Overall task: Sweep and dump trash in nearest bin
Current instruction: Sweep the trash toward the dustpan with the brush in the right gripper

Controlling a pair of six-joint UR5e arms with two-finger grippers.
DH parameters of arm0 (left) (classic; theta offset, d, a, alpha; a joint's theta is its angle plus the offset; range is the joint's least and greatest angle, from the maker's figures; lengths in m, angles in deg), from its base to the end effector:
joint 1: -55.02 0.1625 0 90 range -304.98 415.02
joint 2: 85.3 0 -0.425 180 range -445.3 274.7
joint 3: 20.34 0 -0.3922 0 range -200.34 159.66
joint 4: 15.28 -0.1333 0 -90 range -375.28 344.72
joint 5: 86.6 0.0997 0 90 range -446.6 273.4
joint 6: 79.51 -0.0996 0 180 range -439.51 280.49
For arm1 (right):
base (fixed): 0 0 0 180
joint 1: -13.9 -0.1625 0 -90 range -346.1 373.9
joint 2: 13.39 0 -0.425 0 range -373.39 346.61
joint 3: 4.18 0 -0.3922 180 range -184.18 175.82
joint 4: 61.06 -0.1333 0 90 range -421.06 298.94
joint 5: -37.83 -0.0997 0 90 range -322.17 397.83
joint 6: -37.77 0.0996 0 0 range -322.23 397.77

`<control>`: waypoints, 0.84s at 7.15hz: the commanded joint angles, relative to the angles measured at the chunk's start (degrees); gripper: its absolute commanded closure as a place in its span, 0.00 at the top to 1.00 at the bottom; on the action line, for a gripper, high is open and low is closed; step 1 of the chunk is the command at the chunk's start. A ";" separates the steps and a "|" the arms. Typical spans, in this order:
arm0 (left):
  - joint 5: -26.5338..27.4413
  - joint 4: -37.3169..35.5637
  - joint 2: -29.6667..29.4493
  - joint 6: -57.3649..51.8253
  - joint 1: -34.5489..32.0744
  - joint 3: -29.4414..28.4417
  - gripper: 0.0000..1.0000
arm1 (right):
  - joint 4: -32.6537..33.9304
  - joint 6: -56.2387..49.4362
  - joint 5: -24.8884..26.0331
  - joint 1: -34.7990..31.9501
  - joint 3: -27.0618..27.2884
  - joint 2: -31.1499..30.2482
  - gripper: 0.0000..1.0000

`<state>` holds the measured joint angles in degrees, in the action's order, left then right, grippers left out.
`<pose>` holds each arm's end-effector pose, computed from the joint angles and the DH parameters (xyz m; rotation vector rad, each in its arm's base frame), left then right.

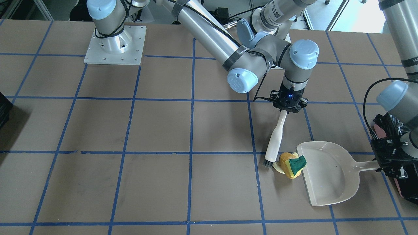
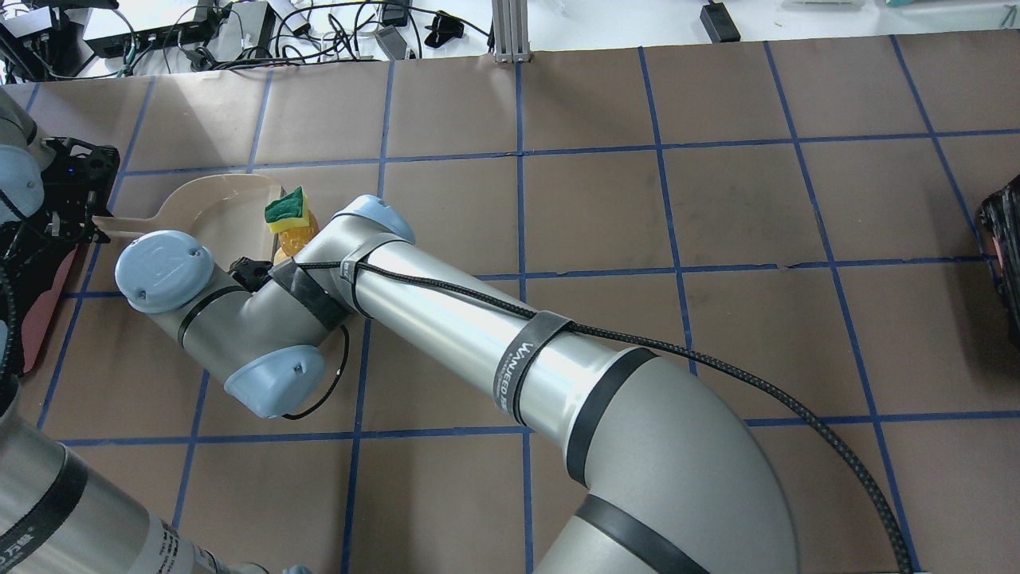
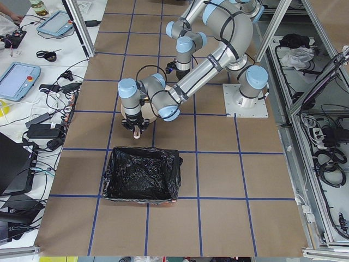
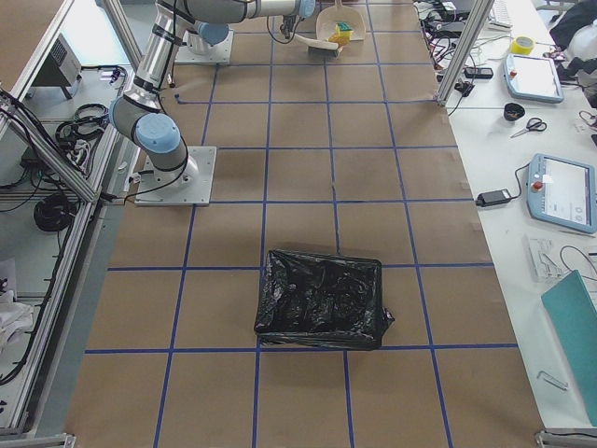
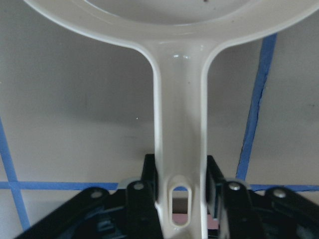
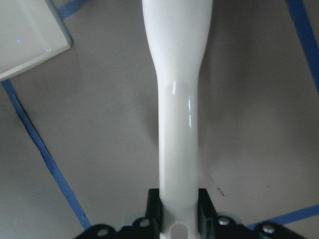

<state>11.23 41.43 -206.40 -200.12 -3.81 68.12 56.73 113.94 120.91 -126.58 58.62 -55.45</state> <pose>0.2426 -0.6323 0.2410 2.1343 2.1649 0.1776 0.7045 -0.3928 0.2224 0.6509 2.9046 0.0785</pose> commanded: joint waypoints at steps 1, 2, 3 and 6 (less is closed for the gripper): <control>0.70 -0.28 -0.37 -0.06 -0.85 0.04 0.00 | -0.99 5.01 -0.11 0.37 0.04 -0.22 0.00; 0.70 -0.28 -0.37 -0.06 -1.03 0.04 0.00 | -0.99 5.73 -1.59 0.55 -0.13 -0.04 0.00; 0.70 -0.28 -0.54 -0.24 -1.12 0.04 0.00 | -1.07 6.44 -2.48 1.33 -0.31 0.13 0.00; 0.70 -0.37 -0.55 -0.33 -1.12 0.04 0.00 | -1.42 -7.82 -8.19 5.03 -4.15 3.02 0.00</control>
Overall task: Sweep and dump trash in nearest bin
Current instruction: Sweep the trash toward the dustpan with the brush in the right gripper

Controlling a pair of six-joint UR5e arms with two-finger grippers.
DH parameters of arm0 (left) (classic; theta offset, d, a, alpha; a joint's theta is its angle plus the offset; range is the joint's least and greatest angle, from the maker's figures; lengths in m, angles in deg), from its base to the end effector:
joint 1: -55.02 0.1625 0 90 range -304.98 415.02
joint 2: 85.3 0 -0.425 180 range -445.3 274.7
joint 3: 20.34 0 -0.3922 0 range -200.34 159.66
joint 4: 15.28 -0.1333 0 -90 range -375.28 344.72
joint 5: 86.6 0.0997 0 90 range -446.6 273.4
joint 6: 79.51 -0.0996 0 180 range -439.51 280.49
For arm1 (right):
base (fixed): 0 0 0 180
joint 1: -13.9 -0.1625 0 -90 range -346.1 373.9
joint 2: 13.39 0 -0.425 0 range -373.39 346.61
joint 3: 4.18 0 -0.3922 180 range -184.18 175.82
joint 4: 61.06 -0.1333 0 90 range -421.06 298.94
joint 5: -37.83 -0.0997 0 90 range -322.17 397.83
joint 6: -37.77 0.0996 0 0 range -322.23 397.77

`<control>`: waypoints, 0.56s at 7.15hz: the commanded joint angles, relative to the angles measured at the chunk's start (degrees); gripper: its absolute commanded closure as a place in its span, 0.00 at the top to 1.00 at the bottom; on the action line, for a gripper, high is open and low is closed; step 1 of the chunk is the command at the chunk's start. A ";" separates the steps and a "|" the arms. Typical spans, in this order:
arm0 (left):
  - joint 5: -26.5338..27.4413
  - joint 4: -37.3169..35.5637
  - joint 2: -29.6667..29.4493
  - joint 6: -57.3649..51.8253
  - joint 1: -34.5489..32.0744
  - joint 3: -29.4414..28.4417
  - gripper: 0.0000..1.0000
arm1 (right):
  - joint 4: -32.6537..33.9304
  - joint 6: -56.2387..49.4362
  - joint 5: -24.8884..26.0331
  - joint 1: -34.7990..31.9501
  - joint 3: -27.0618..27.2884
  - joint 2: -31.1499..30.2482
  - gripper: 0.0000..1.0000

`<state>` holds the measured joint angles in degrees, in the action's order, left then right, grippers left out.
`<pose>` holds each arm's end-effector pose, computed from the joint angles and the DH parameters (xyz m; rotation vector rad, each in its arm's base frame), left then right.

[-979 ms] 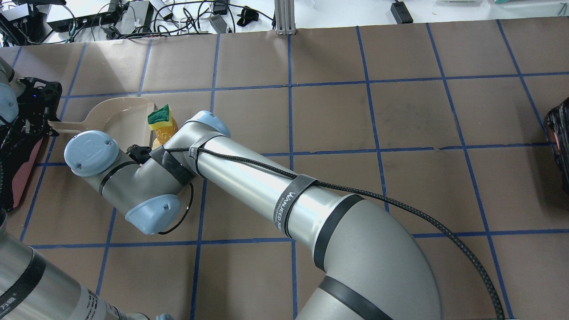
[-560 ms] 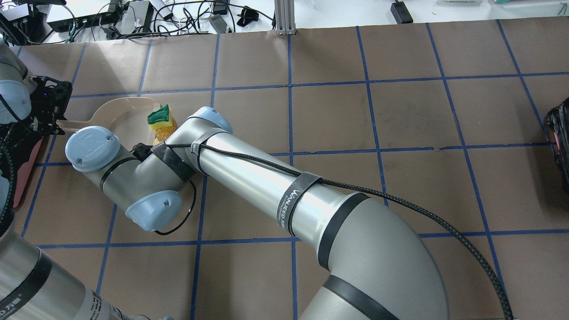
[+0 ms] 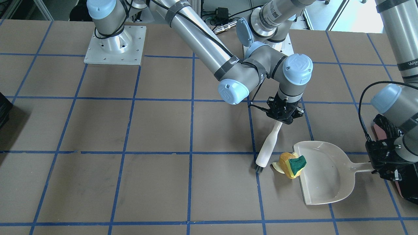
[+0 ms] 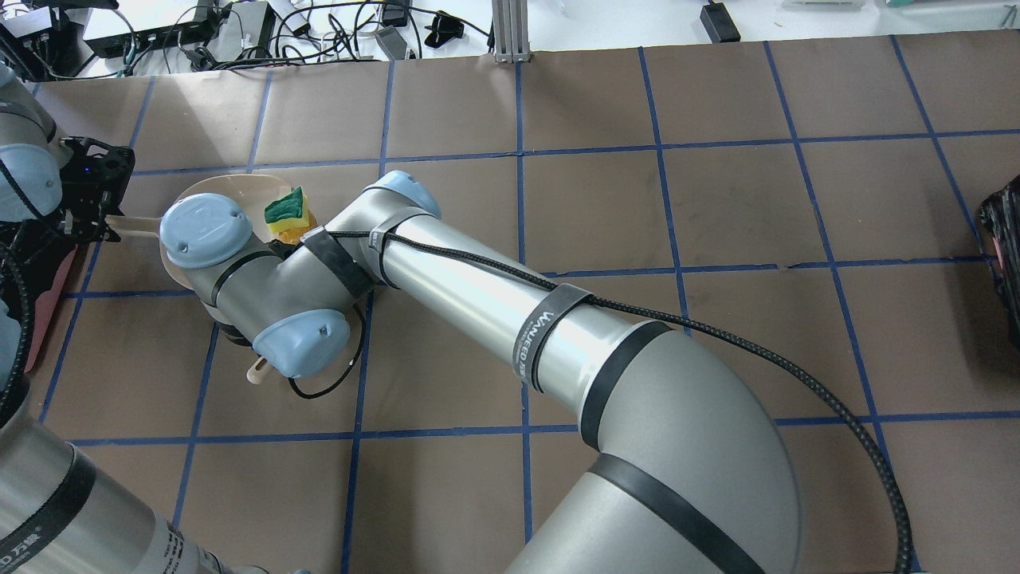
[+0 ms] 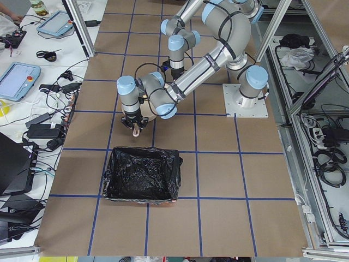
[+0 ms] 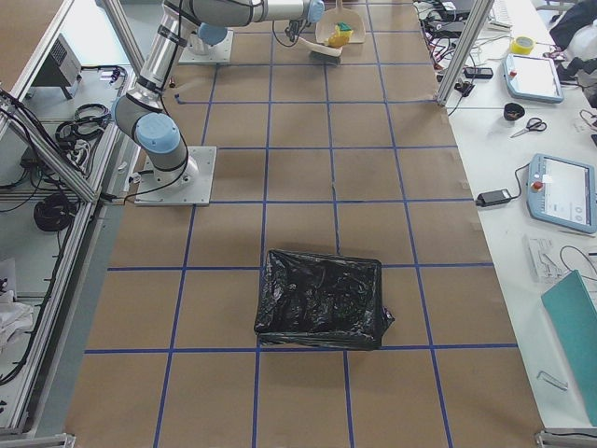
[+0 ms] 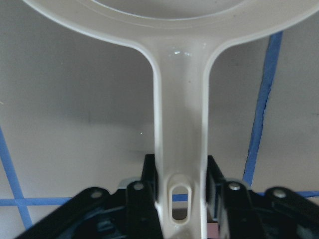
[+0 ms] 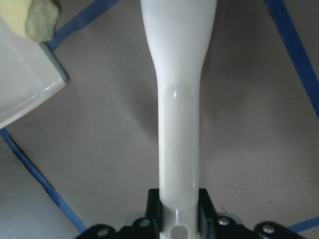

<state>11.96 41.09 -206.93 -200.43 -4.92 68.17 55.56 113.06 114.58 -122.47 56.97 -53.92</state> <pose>0.2318 -0.6371 0.2352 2.1601 2.1376 0.1970 0.6863 -0.4386 0.2146 0.7143 2.8413 0.2223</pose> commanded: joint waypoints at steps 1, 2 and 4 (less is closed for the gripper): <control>-0.04 -0.03 -0.01 -0.02 -0.01 0.00 0.00 | -2.60 -11.96 -2.13 1.02 -6.97 3.60 0.00; -0.04 -0.03 -0.10 0.07 -0.09 0.00 0.00 | -3.93 -14.28 -5.44 1.11 -12.58 6.66 0.00; -0.04 -0.03 -0.36 -0.02 -0.18 0.00 0.00 | -11.01 -32.71 -5.56 1.11 -20.70 10.12 0.00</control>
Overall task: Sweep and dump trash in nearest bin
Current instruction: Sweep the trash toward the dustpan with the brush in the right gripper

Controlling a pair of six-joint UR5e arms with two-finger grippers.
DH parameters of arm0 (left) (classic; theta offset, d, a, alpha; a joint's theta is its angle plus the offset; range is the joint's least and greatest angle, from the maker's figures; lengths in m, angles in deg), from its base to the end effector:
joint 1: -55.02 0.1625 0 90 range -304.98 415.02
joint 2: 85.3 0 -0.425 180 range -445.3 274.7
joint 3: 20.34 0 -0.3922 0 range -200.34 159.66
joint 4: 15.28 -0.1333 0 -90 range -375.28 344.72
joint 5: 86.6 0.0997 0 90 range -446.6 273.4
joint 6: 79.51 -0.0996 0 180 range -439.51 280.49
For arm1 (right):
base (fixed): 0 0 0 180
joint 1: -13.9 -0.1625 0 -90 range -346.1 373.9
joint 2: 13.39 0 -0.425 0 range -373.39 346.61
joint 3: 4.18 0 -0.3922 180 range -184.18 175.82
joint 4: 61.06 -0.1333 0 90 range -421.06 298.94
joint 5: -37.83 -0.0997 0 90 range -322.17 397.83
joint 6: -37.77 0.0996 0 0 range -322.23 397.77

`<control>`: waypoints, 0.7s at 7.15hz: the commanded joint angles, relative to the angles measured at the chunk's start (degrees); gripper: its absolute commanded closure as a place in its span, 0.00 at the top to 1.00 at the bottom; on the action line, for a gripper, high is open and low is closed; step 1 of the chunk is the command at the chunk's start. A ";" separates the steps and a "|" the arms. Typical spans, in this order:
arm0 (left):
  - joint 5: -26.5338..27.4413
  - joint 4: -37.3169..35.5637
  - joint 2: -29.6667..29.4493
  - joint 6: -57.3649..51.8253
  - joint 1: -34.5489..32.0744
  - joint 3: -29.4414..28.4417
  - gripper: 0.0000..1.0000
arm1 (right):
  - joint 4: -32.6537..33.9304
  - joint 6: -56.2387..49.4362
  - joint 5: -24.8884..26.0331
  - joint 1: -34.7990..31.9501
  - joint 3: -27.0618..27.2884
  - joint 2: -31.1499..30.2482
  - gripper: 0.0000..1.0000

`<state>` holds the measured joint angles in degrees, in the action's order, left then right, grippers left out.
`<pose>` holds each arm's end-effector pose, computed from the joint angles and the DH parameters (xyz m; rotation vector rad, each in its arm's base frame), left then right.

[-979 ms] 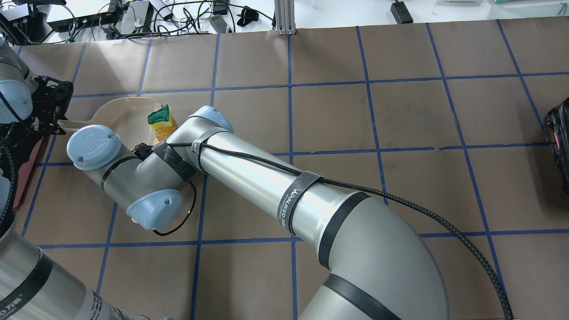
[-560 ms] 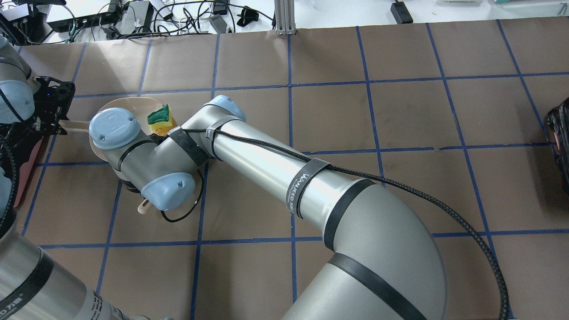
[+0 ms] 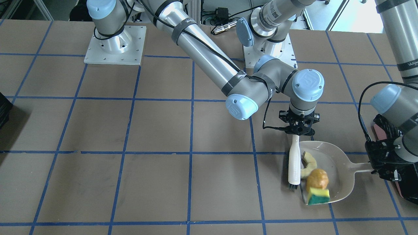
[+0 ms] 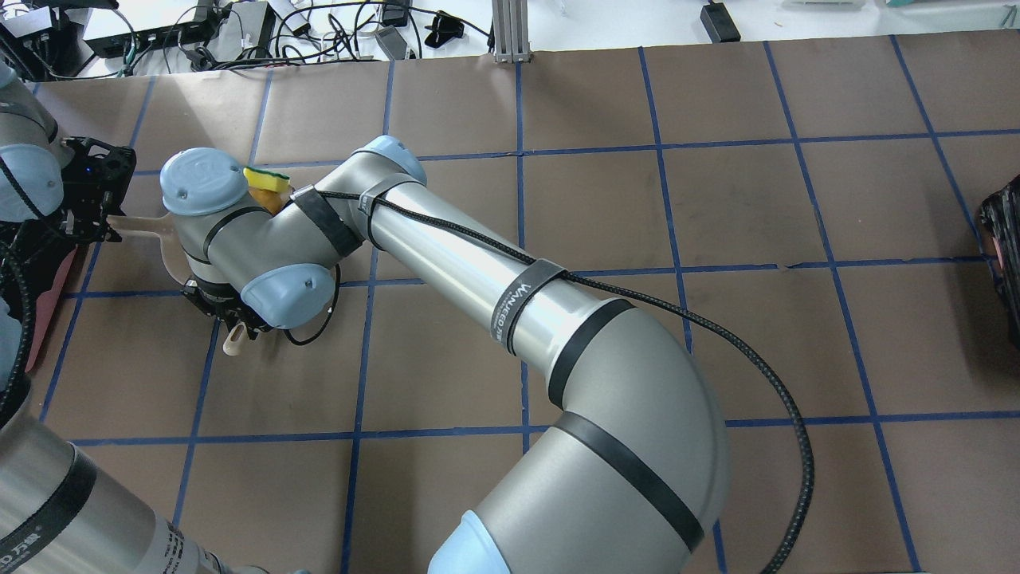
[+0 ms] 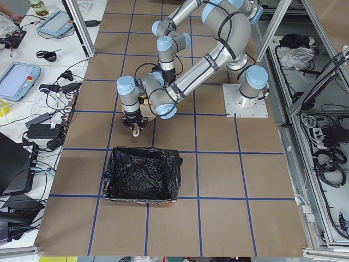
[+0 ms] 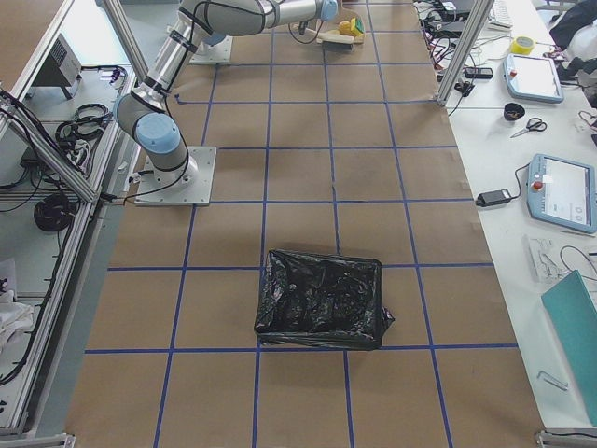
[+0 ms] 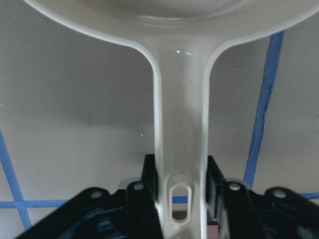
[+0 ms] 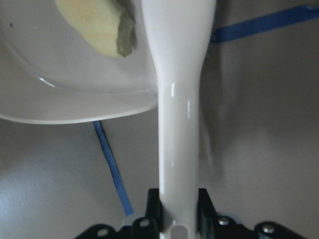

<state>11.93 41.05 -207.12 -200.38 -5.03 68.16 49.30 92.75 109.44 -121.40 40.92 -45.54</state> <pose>0.2308 -0.6379 0.2331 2.1631 2.1379 0.1971 0.7223 -0.4830 0.2199 0.2091 2.8207 0.2341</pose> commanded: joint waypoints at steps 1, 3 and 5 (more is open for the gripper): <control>0.08 0.00 -0.17 -0.06 -0.51 0.00 0.00 | -6.03 -22.11 0.72 0.03 -4.67 1.57 0.00; 0.09 -0.08 -0.08 -0.15 -0.69 -0.09 0.00 | -7.62 -26.97 3.36 -0.05 -4.15 1.22 0.00; 0.00 -0.08 -0.08 -0.41 -0.69 -0.09 0.00 | -9.71 -13.38 4.07 0.03 -1.44 -1.67 0.00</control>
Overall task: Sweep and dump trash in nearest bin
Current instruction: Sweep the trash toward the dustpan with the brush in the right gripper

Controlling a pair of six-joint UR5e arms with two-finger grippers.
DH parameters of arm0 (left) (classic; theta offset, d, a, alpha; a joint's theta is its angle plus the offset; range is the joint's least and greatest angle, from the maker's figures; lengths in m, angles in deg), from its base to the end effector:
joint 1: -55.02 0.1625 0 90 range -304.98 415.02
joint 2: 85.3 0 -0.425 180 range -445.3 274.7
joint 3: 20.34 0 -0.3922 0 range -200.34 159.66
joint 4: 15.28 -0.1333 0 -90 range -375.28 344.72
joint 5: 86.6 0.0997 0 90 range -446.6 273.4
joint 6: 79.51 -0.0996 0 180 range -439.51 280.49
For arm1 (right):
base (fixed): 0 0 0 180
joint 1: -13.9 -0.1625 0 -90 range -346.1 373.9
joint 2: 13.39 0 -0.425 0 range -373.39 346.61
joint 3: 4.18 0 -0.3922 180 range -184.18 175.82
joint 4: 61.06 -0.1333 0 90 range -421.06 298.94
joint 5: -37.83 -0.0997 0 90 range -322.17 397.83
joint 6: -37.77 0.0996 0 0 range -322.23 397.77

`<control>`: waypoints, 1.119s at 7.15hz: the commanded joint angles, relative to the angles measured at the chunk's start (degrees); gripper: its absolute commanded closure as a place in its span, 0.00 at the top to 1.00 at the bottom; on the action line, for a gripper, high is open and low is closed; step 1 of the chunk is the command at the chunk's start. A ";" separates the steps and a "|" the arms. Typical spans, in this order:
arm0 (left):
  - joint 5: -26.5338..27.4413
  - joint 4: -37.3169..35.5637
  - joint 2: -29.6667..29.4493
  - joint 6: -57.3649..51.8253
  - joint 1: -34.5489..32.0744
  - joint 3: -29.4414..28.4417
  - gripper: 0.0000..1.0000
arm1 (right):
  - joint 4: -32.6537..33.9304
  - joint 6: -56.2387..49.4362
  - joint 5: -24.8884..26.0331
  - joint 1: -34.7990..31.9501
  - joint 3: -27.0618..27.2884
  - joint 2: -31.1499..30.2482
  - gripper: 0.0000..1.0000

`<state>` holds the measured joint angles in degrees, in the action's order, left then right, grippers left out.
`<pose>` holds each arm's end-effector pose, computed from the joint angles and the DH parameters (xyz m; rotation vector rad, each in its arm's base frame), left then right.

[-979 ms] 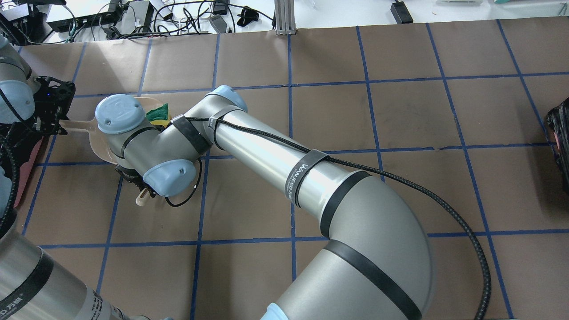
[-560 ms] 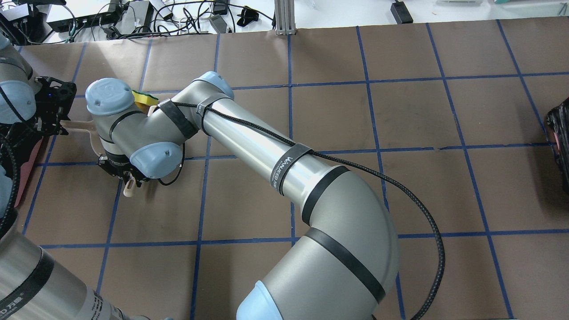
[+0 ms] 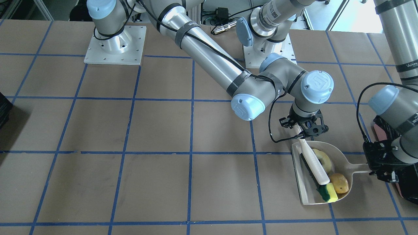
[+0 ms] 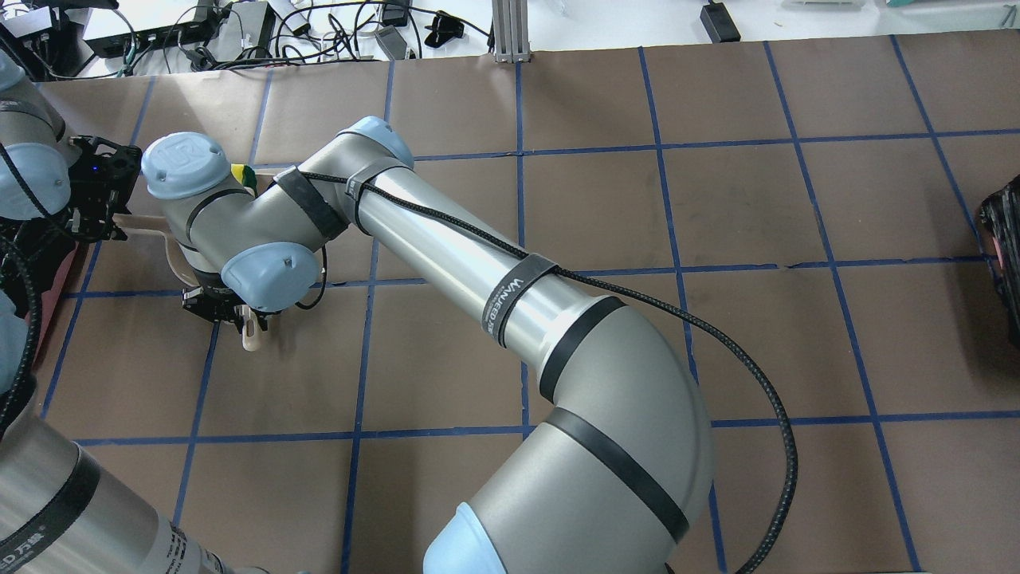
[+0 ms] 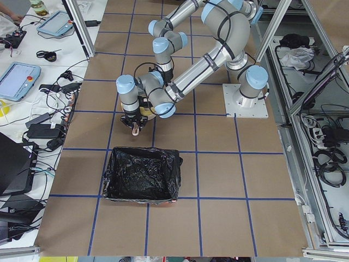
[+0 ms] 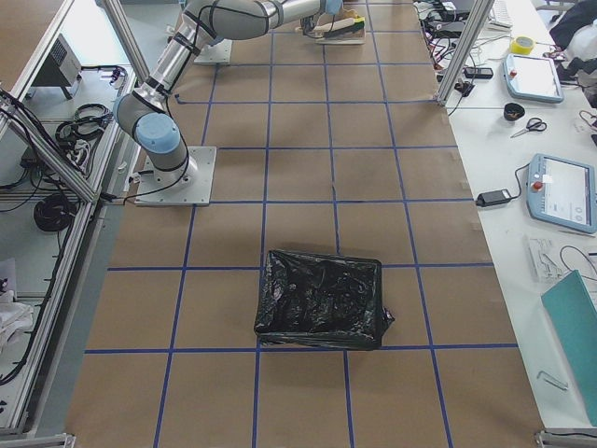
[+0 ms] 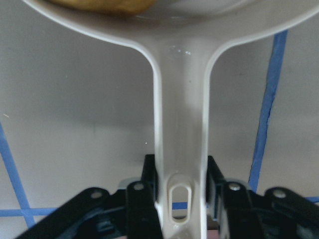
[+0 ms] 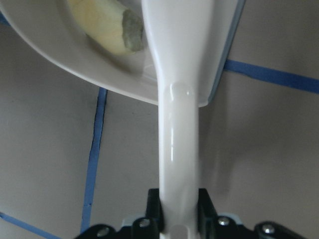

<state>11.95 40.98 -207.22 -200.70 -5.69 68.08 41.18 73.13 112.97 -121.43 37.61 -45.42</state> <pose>0.2237 -0.6411 0.2327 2.1803 2.1185 0.1968 0.7166 -0.4850 0.2296 -0.2610 2.8978 0.1976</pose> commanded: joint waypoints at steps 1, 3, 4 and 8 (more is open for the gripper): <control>-0.03 0.08 0.01 -0.09 -0.02 0.08 0.00 | -3.35 6.90 1.32 0.49 5.63 -5.72 0.00; -0.12 0.08 0.27 -0.27 -0.02 0.08 0.00 | -5.30 6.92 1.51 2.68 14.23 -13.20 0.00; -0.12 0.08 0.27 -0.27 -0.02 0.08 0.00 | -3.56 6.21 1.59 3.13 17.32 -14.02 0.00; -0.03 0.08 0.10 -0.35 -0.02 0.08 0.00 | -1.78 28.87 -2.33 7.00 6.62 -6.25 0.00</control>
<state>11.89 41.06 -207.02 -201.05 -5.71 68.16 39.07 91.44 113.60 -115.32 50.48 -55.73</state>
